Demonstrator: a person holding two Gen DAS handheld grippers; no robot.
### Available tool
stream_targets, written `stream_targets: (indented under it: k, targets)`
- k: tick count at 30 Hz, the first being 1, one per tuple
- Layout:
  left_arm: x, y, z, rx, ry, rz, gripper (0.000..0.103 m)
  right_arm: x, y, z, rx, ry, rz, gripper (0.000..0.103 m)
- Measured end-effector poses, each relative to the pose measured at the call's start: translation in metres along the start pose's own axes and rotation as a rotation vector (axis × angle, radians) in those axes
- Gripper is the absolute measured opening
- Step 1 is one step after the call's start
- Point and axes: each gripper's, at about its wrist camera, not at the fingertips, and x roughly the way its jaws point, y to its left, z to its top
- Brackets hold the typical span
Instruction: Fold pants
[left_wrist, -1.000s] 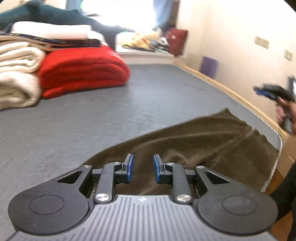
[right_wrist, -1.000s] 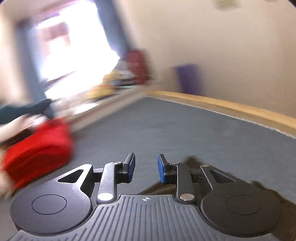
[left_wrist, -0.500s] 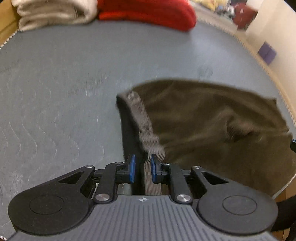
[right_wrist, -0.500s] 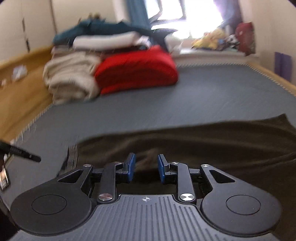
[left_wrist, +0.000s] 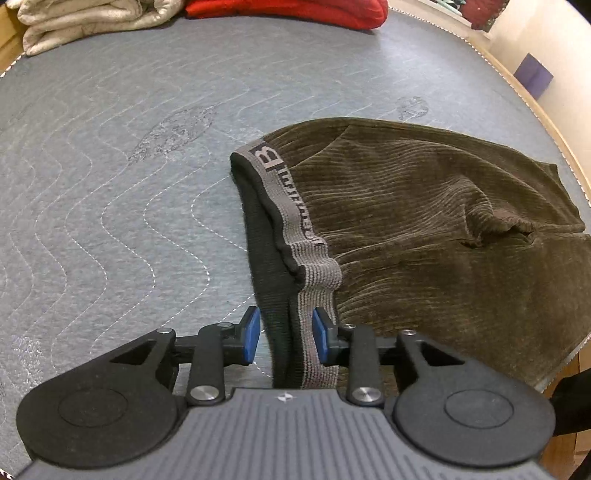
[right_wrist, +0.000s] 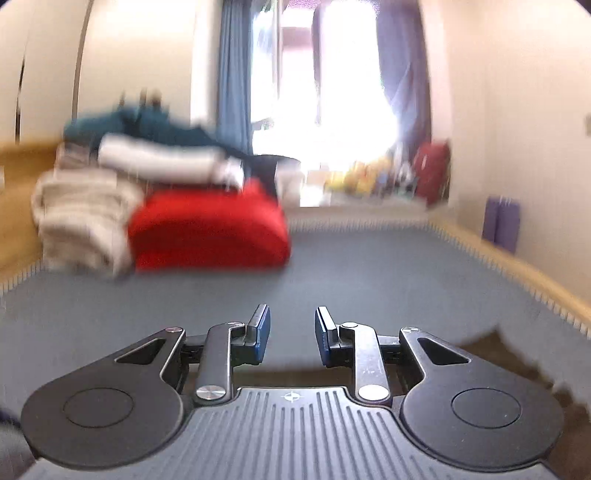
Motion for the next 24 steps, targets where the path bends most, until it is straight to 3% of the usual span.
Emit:
stream_targets:
  k: [3, 4, 6, 8, 14, 16, 20, 24]
  targets:
    - [0.003, 0.001, 0.002, -0.009, 0.009, 0.005, 0.043, -0.015, -0.018, 0.03, 0.025, -0.028, 0.02, 0.035]
    - [0.004, 0.001, 0.002, -0.01, 0.01, -0.001, 0.045, -0.017, -0.023, 0.032, 0.031, -0.019, 0.035, 0.042]
    - [0.006, -0.002, 0.004, -0.008, 0.013, -0.013, 0.054, -0.01, -0.028, 0.028, 0.015, 0.059, 0.081, 0.044]
    - [0.012, -0.005, 0.005, -0.009, 0.021, -0.023, 0.057, -0.002, -0.027, 0.005, -0.041, 0.154, 0.135, 0.044]
    - [0.03, -0.005, 0.008, -0.02, 0.065, 0.009, 0.066, 0.034, 0.003, -0.099, -0.145, 0.511, 0.169, 0.044]
    - [0.037, -0.002, 0.01, -0.044, 0.078, 0.016, 0.07, 0.037, 0.017, -0.116, -0.141, 0.548, 0.231, 0.043]
    - [0.051, 0.002, 0.015, -0.097, 0.11, -0.015, 0.074, 0.037, 0.054, -0.157, -0.32, 0.626, 0.338, 0.043]
    - [0.068, -0.001, 0.016, -0.087, 0.151, -0.017, 0.077, 0.028, 0.086, -0.177, -0.418, 0.676, 0.456, 0.043]
